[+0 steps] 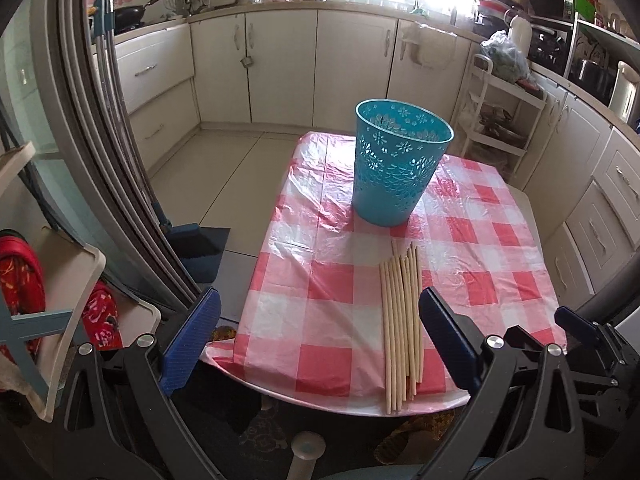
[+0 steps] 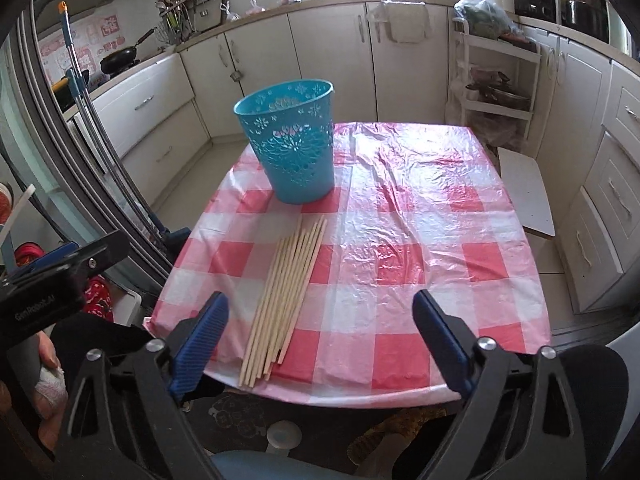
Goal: Organize utensils
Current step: 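Move both tools down toward the wooden chopstick bundle, then close the left tool on one chopstick while the right tool grasps another chopstick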
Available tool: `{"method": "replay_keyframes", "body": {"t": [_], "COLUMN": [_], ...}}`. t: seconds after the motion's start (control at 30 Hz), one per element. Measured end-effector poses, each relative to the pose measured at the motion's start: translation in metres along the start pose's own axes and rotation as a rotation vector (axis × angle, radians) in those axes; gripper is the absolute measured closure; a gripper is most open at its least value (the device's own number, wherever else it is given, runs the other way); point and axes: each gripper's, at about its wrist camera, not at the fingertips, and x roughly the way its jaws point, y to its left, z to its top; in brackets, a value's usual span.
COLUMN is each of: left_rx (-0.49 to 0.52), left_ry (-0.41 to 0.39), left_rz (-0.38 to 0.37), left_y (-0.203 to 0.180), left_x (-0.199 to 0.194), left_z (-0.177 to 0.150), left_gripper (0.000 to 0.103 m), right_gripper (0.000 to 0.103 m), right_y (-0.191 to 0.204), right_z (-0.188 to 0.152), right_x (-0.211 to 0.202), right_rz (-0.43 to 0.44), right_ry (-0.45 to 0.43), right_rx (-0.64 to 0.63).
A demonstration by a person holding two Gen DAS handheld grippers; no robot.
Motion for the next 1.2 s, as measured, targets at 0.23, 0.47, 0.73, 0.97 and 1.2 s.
{"method": "replay_keyframes", "body": {"t": [0.23,0.47,0.73,0.97,1.2], "left_rx": [0.039,0.061,0.063,0.081,0.116], "left_ry": [0.128,0.205,0.268,0.280,0.295], "left_rz": [0.018,0.046,0.046,0.023,-0.001], "left_y": [-0.017,-0.035,-0.036,-0.040,-0.047], "left_x": [0.079,0.140,0.174,0.181,0.186], "left_z": [0.002,0.002,-0.002,-0.006,-0.010], "left_gripper": [0.008,0.011,0.016,0.019,0.020], "right_gripper": [0.063,0.077,0.079,0.082,0.082], "right_y": [-0.010,-0.006,-0.010,-0.012,-0.017], "right_z": [0.003,0.012,0.025,0.032,0.047], "right_x": [0.080,0.127,0.148,0.155,0.167], "right_rz": [0.060,0.085,0.054,0.034,0.076], "right_ry": [0.117,0.158,0.151,0.139,0.194], "right_rx": [0.068,0.093,0.061,0.010,-0.052]}}
